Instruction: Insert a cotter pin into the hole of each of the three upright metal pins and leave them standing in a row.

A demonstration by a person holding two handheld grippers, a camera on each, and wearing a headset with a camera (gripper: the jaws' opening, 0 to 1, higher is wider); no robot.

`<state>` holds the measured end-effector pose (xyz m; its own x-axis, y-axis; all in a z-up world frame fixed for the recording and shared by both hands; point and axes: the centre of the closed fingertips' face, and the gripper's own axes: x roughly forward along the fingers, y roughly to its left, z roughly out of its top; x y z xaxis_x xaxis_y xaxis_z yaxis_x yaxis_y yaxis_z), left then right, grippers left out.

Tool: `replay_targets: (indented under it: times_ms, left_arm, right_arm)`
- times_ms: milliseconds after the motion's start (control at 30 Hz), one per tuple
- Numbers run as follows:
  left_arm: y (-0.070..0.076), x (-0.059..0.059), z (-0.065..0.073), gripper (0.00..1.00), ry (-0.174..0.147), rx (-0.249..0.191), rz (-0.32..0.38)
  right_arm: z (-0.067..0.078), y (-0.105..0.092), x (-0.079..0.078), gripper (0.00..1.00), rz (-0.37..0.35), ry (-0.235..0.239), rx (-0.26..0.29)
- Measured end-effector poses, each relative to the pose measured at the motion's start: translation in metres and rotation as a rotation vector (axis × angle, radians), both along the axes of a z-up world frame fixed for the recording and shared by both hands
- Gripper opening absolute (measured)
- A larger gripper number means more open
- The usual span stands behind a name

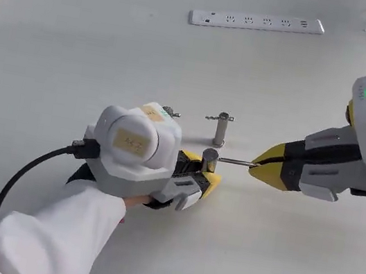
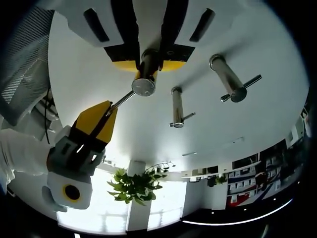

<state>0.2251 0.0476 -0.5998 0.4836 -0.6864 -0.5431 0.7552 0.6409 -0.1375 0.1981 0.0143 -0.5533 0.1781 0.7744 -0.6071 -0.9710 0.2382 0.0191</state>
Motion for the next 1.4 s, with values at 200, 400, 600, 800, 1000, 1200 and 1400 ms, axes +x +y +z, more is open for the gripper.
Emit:
replay_targets:
  times_ms: [200, 400, 600, 800, 1000, 1200, 1400]
  left_arm:
    - [0.001, 0.000, 0.000, 0.13, -0.004, -0.014, 0.002]
    - [0.000, 0.000, 0.000, 0.13, -0.012, -0.005, -0.010]
    - [0.000, 0.001, 0.000, 0.12, -0.013, 0.001, -0.011]
    - [-0.001, 0.001, 0.000, 0.12, -0.027, 0.013, -0.015]
    - [-0.002, -0.001, -0.001, 0.12, -0.075, 0.067, -0.024]
    - [0.000, 0.000, -0.001, 0.11, -0.080, 0.056, -0.008]
    - [0.000, 0.000, -0.001, 0.11, -0.080, 0.050, -0.005]
  right_arm:
    - [0.000, 0.001, 0.000, 0.00, 0.012, -0.006, -0.006]
    - [-0.001, 0.006, 0.000, 0.00, 0.030, -0.006, -0.013]
    - [-0.005, 0.010, 0.003, 0.00, 0.036, -0.010, -0.023]
    - [-0.009, 0.014, 0.006, 0.00, 0.045, -0.009, -0.025]
    - [-0.012, 0.021, 0.006, 0.00, 0.042, 0.006, -0.006]
    - [-0.012, 0.026, 0.007, 0.00, 0.040, 0.015, 0.005]
    - [-0.012, 0.033, 0.008, 0.00, 0.028, 0.025, 0.013]
